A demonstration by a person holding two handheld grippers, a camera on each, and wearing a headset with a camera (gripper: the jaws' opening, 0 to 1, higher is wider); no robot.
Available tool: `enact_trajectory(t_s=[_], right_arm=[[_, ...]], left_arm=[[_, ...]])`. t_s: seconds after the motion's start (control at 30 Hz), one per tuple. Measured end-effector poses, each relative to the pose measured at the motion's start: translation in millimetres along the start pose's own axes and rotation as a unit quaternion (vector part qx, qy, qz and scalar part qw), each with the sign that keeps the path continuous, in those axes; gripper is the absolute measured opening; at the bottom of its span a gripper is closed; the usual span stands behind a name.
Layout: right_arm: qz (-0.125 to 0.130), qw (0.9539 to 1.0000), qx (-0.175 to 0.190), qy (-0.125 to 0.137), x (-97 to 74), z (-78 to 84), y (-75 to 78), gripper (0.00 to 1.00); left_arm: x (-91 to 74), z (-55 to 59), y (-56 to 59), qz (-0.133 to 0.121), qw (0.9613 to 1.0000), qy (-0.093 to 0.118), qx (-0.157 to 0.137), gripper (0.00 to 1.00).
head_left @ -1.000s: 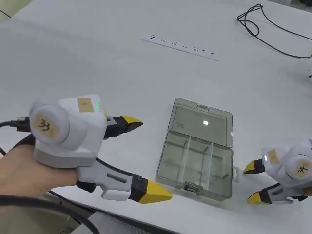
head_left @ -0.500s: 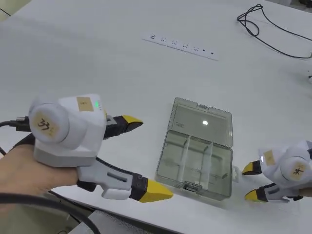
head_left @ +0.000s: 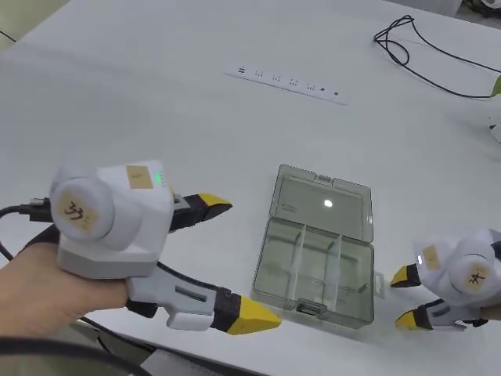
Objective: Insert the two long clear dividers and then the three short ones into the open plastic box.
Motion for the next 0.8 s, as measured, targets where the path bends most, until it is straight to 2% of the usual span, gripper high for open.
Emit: enact_trajectory(t_s=[0.13, 0.23, 0.43, 0.6, 0.8], right_arm=[[0.017, 0.9994, 0.025, 0.016, -12.6, 2.7, 2.1, 0.33], [0.033, 0.9987, 0.035, 0.017, -22.5, 6.3, 2.6, 0.33], [0.066, 0.9949, 0.068, 0.035, -44.8, 9.6, 1.6, 0.33], [0.09, 0.9906, 0.086, 0.057, -63.7, 4.2, -2.2, 0.33], [0.115, 0.9851, 0.097, 0.083, -86.4, -9.5, -8.8, 0.33]], left_arm=[[-0.5, 0.5, 0.5, 0.001, 1.0, -0.001, 0.001, 0.95], [0.1, 0.4, 1.7, 0.003, 1.0, -0.002, 0.004, 0.95], [1.4, -2.6, 3.5, 0.01, 0.9999, -0.005, 0.006, 0.94], [1.3, -7.8, 1.2, 0.012, 0.9999, 0.001, 0.001, 0.93], [2.8, -12.6, -1.6, 0.012, 0.9999, 0.003, -0.012, 0.91]])
Point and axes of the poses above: the centre of the closed fingertips' face, and the gripper's own axes: x roughly forward along the fingers, y roughly to its right, z roughly out of its underside, the point moved 8 cm from there along -x, roughly backward along the fingers, and after that the axes turned 9 degrees about -y, right-handed, at the moved point
